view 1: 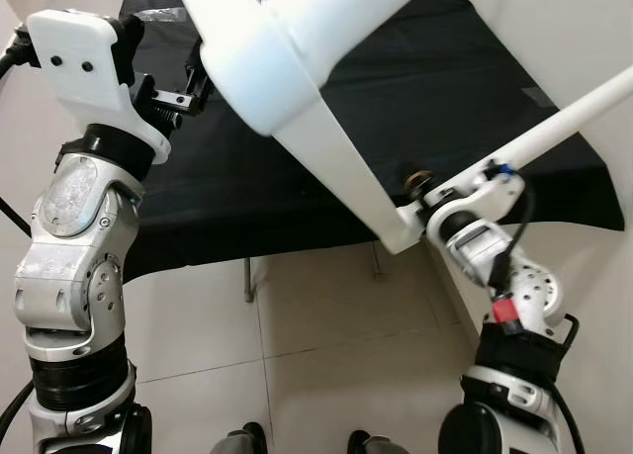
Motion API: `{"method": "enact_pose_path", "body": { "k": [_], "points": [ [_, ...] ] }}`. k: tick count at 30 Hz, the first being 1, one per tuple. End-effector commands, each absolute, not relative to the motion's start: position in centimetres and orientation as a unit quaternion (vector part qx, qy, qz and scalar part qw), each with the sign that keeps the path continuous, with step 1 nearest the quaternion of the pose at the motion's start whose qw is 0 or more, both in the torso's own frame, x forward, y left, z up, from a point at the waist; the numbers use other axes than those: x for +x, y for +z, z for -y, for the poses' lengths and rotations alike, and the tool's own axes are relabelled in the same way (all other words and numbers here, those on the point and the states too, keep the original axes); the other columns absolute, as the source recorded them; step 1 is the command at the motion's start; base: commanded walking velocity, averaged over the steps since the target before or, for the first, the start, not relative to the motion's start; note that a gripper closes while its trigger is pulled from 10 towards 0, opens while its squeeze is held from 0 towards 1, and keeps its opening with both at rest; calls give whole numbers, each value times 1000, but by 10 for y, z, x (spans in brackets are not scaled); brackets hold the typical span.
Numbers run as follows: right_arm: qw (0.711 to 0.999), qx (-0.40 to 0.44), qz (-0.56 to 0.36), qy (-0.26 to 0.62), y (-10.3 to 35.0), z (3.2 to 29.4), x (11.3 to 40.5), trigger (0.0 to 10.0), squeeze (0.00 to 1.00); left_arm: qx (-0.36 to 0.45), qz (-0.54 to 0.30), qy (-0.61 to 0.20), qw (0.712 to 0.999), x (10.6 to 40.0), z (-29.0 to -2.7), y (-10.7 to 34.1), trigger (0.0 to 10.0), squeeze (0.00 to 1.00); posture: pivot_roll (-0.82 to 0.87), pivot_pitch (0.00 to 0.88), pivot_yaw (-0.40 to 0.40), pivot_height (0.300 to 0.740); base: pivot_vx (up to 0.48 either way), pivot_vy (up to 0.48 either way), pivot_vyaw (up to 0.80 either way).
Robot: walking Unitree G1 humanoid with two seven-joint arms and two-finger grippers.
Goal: Building children table
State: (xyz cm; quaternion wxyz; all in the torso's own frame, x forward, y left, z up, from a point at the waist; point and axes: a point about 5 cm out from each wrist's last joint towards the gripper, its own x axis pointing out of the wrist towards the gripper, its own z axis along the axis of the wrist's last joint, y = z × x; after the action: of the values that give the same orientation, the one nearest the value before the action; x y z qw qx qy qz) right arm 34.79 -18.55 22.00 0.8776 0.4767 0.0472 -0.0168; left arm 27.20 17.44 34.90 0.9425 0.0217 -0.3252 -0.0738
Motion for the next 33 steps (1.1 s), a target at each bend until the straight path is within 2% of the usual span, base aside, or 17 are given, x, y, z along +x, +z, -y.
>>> {"method": "enact_pose_path", "body": {
  "k": [1, 2, 4, 8, 12, 13, 17, 19, 27, 33],
  "points": [
    [847, 529, -44, -25, 222, 182, 347, 10000, 1000, 23, 332, -87, 939, 269, -171, 351, 10000, 0, 29, 240, -14, 740, 0, 0, 0],
    [847, 529, -44, -25, 222, 182, 347, 10000, 1000, 23, 332, -87, 939, 269, -171, 351, 10000, 0, 29, 240, -14, 740, 0, 0, 0],
    [821, 570, -38, -4, 229, 170, 346, 10000, 1000, 24, 331, -89, 939, 270, -170, 351, 10000, 0, 26, 238, -15, 740, 0, 0, 0],
    [816, 576, -46, 19, 229, 154, 343, 10000, 1000, 25, 335, -89, 938, 271, -170, 354, 10000, 0, 33, 238, -17, 740, 0, 0, 0],
    [818, 573, -51, 17, 227, 154, 343, 10000, 1000, 25, 336, -89, 937, 271, -170, 354, 10000, 0, 33, 238, -17, 740, 0, 0, 0],
    [819, 573, -41, -6, 221, 168, 342, 10000, 1000, 29, 340, -84, 936, 270, -173, 357, 10000, 0, 33, 239, -20, 740, 0, 0, 0],
    [822, 569, -24, -25, 221, 186, 340, 10000, 1000, 32, 343, -79, 935, 270, -177, 360, 10000, 0, 26, 242, -20, 740, 0, 0, 0],
    [830, 556, -5, -47, 222, 211, 333, 10000, 1000, 41, 351, -75, 932, 271, -182, 367, 10000, 0, 20, 244, -15, 740, 0, 0, 0],
    [833, 549, -4, -71, 216, 226, 321, 10000, 1000, 59, 366, -75, 926, 274, -188, 379, 10000, 0, 23, 242, -12, 740, 0, 0, 0],
    [826, 560, 58, -32, 235, 245, 307, 10000, 1000, 73, 378, -79, 920, 277, -193, 390, 10000, 0, 8, 241, -3, 740, 0, 0, 0]
  ]
}}
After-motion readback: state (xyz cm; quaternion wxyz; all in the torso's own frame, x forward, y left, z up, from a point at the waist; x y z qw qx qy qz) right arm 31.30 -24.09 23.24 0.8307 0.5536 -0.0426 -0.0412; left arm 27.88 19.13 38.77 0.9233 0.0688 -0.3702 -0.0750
